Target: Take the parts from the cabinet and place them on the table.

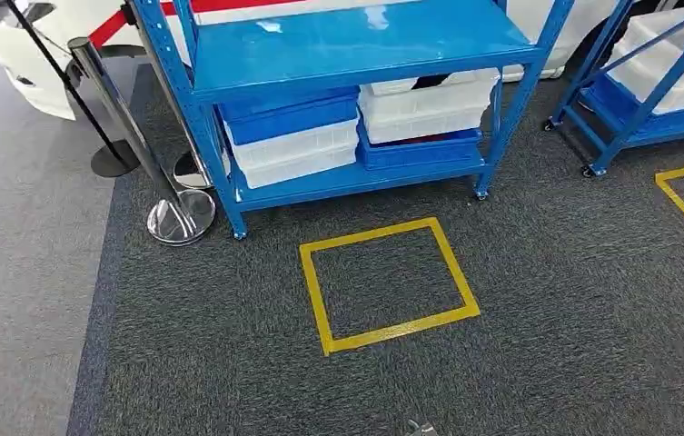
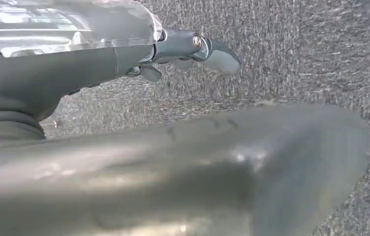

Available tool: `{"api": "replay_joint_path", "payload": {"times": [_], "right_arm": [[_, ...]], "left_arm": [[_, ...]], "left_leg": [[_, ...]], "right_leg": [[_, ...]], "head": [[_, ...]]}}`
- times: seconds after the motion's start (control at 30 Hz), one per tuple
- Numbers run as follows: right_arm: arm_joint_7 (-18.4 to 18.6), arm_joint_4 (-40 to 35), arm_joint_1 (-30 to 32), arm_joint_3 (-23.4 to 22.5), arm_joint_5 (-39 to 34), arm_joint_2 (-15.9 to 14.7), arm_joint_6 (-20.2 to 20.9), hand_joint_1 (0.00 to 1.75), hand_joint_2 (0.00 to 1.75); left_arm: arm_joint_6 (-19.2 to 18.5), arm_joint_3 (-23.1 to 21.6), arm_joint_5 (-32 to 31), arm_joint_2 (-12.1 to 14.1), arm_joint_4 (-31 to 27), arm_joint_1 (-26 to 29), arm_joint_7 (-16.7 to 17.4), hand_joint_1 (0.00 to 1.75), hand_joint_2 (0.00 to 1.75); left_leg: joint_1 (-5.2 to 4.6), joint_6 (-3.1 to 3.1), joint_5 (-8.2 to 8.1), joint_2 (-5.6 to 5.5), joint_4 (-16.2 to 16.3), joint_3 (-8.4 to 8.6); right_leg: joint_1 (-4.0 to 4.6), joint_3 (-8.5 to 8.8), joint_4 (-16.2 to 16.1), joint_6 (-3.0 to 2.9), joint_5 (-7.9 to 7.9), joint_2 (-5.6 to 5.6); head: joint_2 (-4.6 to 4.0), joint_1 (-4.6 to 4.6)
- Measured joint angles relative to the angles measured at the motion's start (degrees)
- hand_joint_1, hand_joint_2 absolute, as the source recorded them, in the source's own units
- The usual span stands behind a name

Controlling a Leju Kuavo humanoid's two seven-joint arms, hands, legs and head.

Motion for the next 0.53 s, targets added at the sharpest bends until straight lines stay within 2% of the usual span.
{"api": "replay_joint_path", "payload": {"times": [0.03, 0.07, 0.13, 0.17, 0.2, 0.23, 0.27, 0.3, 0.33, 0.37, 0.4, 0.47, 0.5, 0.53], "right_arm": [[-0.11, -0.11, 0.02, 0.00, 0.00, -0.02, 0.11, 0.00, 0.00], [-0.18, -0.13, -0.04, 0.00, 0.02, -0.04, 0.28, 0.00, 0.00], [-0.18, -0.13, 0.02, 0.00, 0.02, -0.04, 0.46, 0.00, 0.00], [-0.15, -0.13, 0.12, 0.00, 0.02, -0.09, 0.50, 0.00, 0.00], [0.00, -0.13, 0.22, 0.00, 0.07, -0.11, 0.52, 0.00, 0.00], [0.13, -0.13, 0.27, 0.00, 0.11, -0.15, 0.52, 0.00, 0.00], [0.26, -0.13, 0.26, 0.00, 0.17, -0.24, 0.52, 0.00, 0.00], [0.35, -0.13, 0.20, 0.00, 0.17, -0.28, 0.52, 0.00, 0.00], [0.35, -0.13, 0.13, 0.00, 0.17, -0.28, 0.48, 0.00, 0.00], [0.50, -0.13, -0.01, 0.00, 0.17, -0.18, 0.48, 0.00, 0.00], [0.52, -0.15, -0.08, 0.00, 0.17, -0.15, 0.44, 0.00, 0.00], [0.61, -0.15, -0.05, 0.00, 0.17, -0.15, 0.41, 0.00, 0.00], [0.61, -0.15, -0.06, 0.00, 0.17, -0.15, 0.46, 0.00, 0.00], [0.61, -0.15, -0.10, 0.00, 0.17, -0.11, 0.48, 0.00, 0.00]], "left_arm": [[0.02, 0.00, 0.04, -0.11, 0.00, 0.00, 0.00, 0.00, 0.00], [0.02, 0.02, 0.07, -0.20, 0.00, -0.07, 0.00, 0.00, 0.00], [0.02, 0.02, 0.07, -0.35, 0.00, -0.14, 0.00, 0.00, 0.00], [0.09, 0.04, 0.09, -0.37, 0.00, -0.11, 0.00, 0.00, 0.00], [0.15, 0.07, 0.15, -0.37, 0.00, -0.05, 0.00, 0.00, 0.00], [0.17, 0.09, 0.22, -0.37, 0.00, -0.07, 0.00, 0.00, 0.00], [0.17, 0.13, 0.24, -0.37, 0.00, -0.05, 0.00, 0.00, 0.00], [0.17, 0.15, 0.26, -0.44, 0.00, -0.04, 0.00, 0.00, 0.00], [0.17, 0.15, 0.43, -0.46, 0.00, -0.06, -0.02, 0.00, 0.00], [0.17, 0.20, 0.48, -0.42, 0.00, -0.07, -0.09, 0.00, 0.00], [0.15, 0.22, 0.57, -0.42, 0.00, -0.17, -0.28, 0.00, 0.00], [0.17, 0.26, 0.59, -0.44, 0.00, -0.18, -0.39, 0.00, 0.00], [0.17, 0.28, 0.63, -0.44, 0.00, -0.16, -0.37, 0.00, 0.00], [0.20, 0.33, 0.63, -0.44, 0.00, -0.17, -0.37, 0.00, 0.00]], "left_leg": [[0.74, -0.08, 1.00, 0.23, -1.55, 1.06], [0.73, 0.31, 1.42, 0.14, -2.41, 1.24], [0.73, 0.51, 1.60, 0.21, -2.36, 0.81], [0.72, 0.48, 1.57, 0.22, -2.12, 0.52], [0.74, 0.41, 1.52, 0.22, -1.84, 0.28], [0.80, 0.27, 1.43, 0.21, -1.56, 0.14], [0.88, 0.02, 1.25, 0.22, -1.15, 0.01], [1.06, -0.31, 1.01, 0.21, -0.58, -0.14], [1.19, -0.75, 0.60, 0.22, 0.25, -0.38], [0.80, -1.27, 0.22, 0.23, 0.94, -0.77], [0.77, -1.62, -0.03, 0.22, 1.62, -1.00], [0.88, -2.17, 0.27, 0.27, 1.39, -0.96], [0.97, -2.48, 0.31, 0.38, 1.42, -0.94], [1.12, -2.91, -0.27, -0.13, 2.27, -1.27]], "right_leg": [[-0.15, 0.00, 0.50, -0.04, -0.53, 0.29], [0.02, -0.89, 1.98, 0.05, -2.04, 0.60], [-0.09, -4.66, 9.88, 0.23, -6.64, 0.96], [-0.15, -6.75, 14.32, 0.44, -8.31, 0.97], [-0.21, -7.66, 16.24, 0.65, -8.32, 0.96], [-0.41, -7.09, 15.22, 0.87, -7.02, 0.95], [-0.67, -5.43, 12.06, 0.98, -4.95, 0.91], [-0.88, -2.90, 7.22, 1.04, -2.49, 0.78], [-1.04, -0.14, 2.07, 1.14, -0.62, 0.17], [-0.46, -0.07, 1.73, 0.57, -1.90, -0.11], [-0.61, -0.28, 1.52, -0.37, -1.50, 0.49], [-0.20, -0.51, 1.71, -0.97, -1.50, 0.63], [-0.21, -0.57, 1.58, -1.30, -1.30, 0.80], [-0.64, -0.47, 1.32, -1.85, -0.94, 0.92]], "head": [[0.00, 0.02], [0.00, 0.02], [0.00, 0.02], [0.00, 0.02], [0.00, 0.02], [0.00, 0.02], [0.00, 0.02], [0.00, 0.02], [0.00, 0.02], [0.00, 0.02], [0.00, 0.00], [0.00, 0.02], [0.00, 0.02], [0.00, 0.02]]}}
